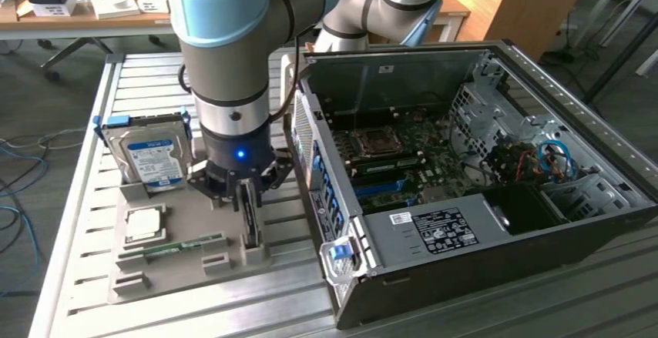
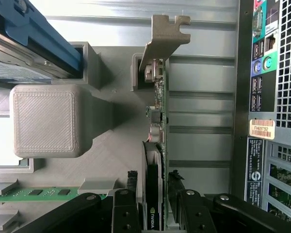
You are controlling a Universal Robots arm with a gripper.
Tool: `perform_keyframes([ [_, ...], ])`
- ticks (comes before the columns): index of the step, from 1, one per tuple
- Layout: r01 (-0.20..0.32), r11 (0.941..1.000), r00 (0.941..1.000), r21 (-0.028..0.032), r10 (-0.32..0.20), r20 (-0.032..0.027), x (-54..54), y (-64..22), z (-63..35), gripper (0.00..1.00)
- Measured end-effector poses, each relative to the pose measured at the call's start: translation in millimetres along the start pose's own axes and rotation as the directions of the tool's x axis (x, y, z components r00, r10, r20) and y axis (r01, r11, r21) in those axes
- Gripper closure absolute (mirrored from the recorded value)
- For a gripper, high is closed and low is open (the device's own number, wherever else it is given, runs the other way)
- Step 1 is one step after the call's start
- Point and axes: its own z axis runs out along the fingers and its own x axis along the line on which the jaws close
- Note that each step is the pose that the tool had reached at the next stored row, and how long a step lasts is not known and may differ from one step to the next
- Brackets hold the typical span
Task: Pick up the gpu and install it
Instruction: 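Pick up the gpu and move the gpu toward the slot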
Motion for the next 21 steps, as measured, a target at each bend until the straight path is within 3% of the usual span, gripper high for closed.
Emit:
perform_keyframes([
  [21,0.000,1.0000,1.0000,0.0001,0.000,-0.0001,-0.1,-1.3,-0.1,0.62],
])
